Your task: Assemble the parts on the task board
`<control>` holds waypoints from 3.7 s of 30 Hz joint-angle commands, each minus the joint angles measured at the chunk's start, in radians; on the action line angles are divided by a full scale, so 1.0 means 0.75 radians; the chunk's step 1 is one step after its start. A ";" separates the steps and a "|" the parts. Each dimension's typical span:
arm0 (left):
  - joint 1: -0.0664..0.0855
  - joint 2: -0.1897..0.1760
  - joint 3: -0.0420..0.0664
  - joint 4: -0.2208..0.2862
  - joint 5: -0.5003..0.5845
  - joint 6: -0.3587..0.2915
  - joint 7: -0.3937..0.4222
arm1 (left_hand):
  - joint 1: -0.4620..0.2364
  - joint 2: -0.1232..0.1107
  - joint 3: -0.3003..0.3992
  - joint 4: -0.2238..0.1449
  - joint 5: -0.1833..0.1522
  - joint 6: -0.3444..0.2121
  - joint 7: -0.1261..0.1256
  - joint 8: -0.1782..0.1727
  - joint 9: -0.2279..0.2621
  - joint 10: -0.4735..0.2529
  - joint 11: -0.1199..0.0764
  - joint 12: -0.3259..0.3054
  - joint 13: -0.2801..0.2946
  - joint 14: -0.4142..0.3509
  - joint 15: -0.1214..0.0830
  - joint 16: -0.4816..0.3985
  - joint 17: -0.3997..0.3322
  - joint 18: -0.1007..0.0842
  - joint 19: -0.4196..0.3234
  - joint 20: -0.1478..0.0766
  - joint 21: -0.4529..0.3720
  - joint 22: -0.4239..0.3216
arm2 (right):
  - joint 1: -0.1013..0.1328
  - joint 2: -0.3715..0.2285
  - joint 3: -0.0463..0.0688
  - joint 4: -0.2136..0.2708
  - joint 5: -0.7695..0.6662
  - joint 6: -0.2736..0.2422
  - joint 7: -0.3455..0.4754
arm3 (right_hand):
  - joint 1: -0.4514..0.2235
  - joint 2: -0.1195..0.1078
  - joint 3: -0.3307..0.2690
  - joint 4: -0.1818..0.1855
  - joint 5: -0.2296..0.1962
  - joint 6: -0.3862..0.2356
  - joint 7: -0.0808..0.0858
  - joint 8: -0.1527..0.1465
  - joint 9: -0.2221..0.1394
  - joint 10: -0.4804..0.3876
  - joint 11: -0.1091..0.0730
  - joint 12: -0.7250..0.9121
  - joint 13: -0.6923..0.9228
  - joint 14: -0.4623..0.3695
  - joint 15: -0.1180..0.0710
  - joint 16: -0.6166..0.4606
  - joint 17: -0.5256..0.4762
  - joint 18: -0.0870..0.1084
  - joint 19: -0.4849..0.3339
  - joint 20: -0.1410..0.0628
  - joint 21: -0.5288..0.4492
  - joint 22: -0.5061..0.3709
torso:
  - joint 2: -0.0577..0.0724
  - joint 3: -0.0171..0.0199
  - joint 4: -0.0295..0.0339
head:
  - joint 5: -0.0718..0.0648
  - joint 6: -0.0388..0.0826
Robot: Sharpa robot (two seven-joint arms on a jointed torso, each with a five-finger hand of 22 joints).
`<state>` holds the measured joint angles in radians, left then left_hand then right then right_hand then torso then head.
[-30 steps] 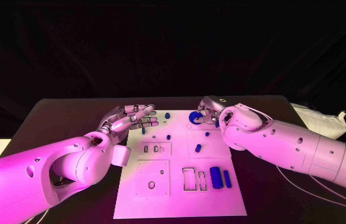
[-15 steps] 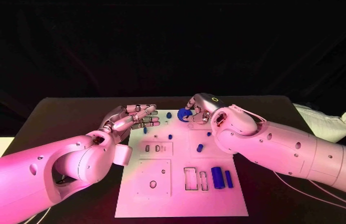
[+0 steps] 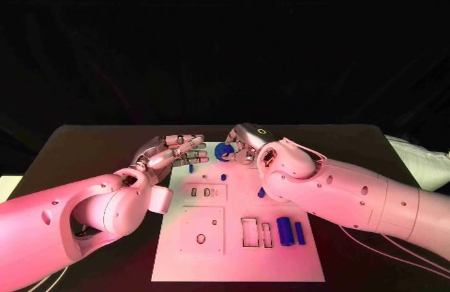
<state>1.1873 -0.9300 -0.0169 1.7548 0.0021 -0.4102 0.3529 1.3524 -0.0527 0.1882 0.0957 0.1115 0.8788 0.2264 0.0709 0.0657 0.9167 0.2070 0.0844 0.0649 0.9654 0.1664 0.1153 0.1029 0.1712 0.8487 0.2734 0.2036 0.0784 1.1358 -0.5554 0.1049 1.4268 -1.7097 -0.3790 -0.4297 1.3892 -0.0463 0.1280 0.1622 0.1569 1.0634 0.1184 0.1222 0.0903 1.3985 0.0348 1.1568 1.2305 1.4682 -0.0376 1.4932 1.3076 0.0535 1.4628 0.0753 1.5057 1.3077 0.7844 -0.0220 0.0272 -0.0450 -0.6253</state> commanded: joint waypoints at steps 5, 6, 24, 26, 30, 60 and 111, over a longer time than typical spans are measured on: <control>0.001 0.006 0.001 -0.002 0.003 0.024 0.010 | 0.001 0.012 0.000 -0.006 0.004 -0.002 0.046 -0.005 0.000 0.001 0.008 -0.006 0.000 0.000 0.007 -0.005 0.002 0.013 0.005 0.004 -0.002 -0.002 | -0.002 0.036 -0.014 -0.034 -0.014 0.045 0.031 | 0.015 0.017 0.011 0.003 0.004 0.008 -0.006 -0.001 0.008 0.017 -0.011 -0.010 -0.003 0.097 -0.006 0.000 0.147 -0.026 0.011 -0.007 0.006 0.156 | 0.000 0.0002 -0.0018 | 0.004 -0.005; 0.001 0.006 0.001 -0.003 0.003 0.024 0.010 | 0.001 0.012 0.000 -0.006 0.004 -0.002 0.046 -0.005 0.000 0.001 0.008 -0.006 0.000 0.000 0.007 -0.005 0.002 0.013 0.005 0.004 -0.002 -0.002 | -0.002 0.041 -0.015 -0.038 -0.014 0.048 0.031 | 0.015 0.017 0.011 0.003 0.004 0.008 -0.006 -0.001 0.008 0.017 -0.011 -0.010 -0.003 0.097 -0.006 0.000 0.147 -0.026 0.011 -0.007 0.006 0.156 | 0.000 0.0006 -0.0018 | 0.005 -0.007; 0.001 0.009 0.001 -0.003 0.003 0.028 0.007 | 0.003 0.013 0.001 -0.010 0.004 -0.002 0.046 -0.005 0.000 0.001 0.007 -0.006 0.000 0.000 0.007 -0.005 0.002 0.013 0.005 0.004 -0.002 -0.002 | 0.000 0.079 -0.021 -0.086 -0.006 0.101 0.023 | -0.023 -0.015 0.015 0.014 -0.008 -0.033 0.013 -0.041 0.000 -0.007 0.005 -0.054 -0.026 0.092 0.007 -0.014 0.124 -0.022 -0.003 0.002 -0.003 0.138 | 0.000 0.0017 -0.0035 | 0.007 -0.014; 0.001 0.009 0.001 -0.003 0.003 0.028 0.006 | 0.003 0.013 0.001 -0.010 0.004 -0.002 0.046 -0.005 0.000 0.001 0.007 -0.006 0.000 0.000 0.007 -0.005 0.002 0.013 0.005 0.004 -0.002 -0.002 | 0.000 0.083 -0.022 -0.087 -0.001 0.098 0.032 | -0.049 -0.037 0.000 0.024 -0.006 -0.058 0.020 -0.060 -0.004 -0.014 0.012 -0.068 -0.033 0.090 0.013 -0.018 0.118 -0.021 -0.008 0.008 -0.006 0.132 | 0.000 0.0014 -0.0032 | 0.007 -0.015; 0.001 0.009 0.001 -0.003 0.003 0.029 0.006 | 0.003 0.013 0.001 -0.010 0.004 -0.002 0.046 -0.005 0.000 0.001 0.007 -0.006 0.000 0.000 0.007 -0.005 0.002 0.013 0.005 0.004 -0.002 -0.002 | 0.000 0.088 -0.023 -0.087 0.011 0.083 0.047 | -0.122 -0.077 -0.054 0.066 0.014 -0.080 0.025 -0.077 -0.005 -0.014 0.020 -0.070 -0.031 0.090 0.021 -0.020 0.116 -0.020 -0.010 0.017 -0.007 0.131 | 0.000 0.0014 -0.0021 | 0.010 -0.018; 0.001 -0.005 0.001 0.001 0.003 0.048 0.007 | 0.005 0.014 0.003 -0.016 0.004 -0.002 0.045 -0.005 0.000 0.001 0.007 -0.007 0.000 0.000 0.007 -0.006 0.002 0.013 0.004 0.004 -0.003 -0.002 | -0.001 -0.323 -0.004 0.190 0.252 -0.073 0.375 | -0.033 -0.054 -0.085 0.066 0.122 -0.072 0.024 -0.072 0.010 -0.009 0.018 -0.058 -0.003 0.091 0.019 -0.019 0.123 -0.018 -0.017 0.019 -0.012 0.124 | -0.013 0.0045 -0.0267 | 0.005 0.000; 0.000 -0.009 0.000 -0.016 0.003 0.078 0.009 | 0.007 0.017 0.005 -0.021 0.004 -0.004 0.045 -0.006 -0.001 0.000 0.007 -0.008 0.000 0.000 0.007 -0.007 0.002 0.013 0.004 0.004 -0.003 -0.003 | -0.083 -0.413 0.013 -0.129 0.418 0.034 0.585 | 0.111 -0.004 -0.021 -0.027 0.053 -0.022 0.020 -0.063 0.017 -0.017 0.011 -0.104 -0.025 0.090 0.013 -0.025 0.122 -0.015 -0.025 0.014 -0.020 0.116 | -0.016 0.0115 -0.0342 | 0.000 -0.017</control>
<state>1.1869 -0.9387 -0.0173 1.7416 0.0029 -0.3723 0.3508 1.3565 -0.0487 0.1919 0.0865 0.1115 0.8788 0.2263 0.0709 0.0657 0.9167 0.2070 0.0844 0.0649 0.9654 0.1664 0.1153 0.1036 0.1712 0.8487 0.2735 0.2036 0.0771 1.0746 -0.8667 0.1139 1.3321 -1.3942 -0.3739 0.0001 1.4625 -0.0592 0.1068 0.1434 0.2018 1.0396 0.1323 0.0692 0.1017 1.3823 0.0509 1.0798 1.2161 1.4648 -0.0264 1.4738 1.3073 0.0535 1.4427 0.0844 1.4941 1.3075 0.7728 -0.0127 0.0015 -0.0461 -0.6365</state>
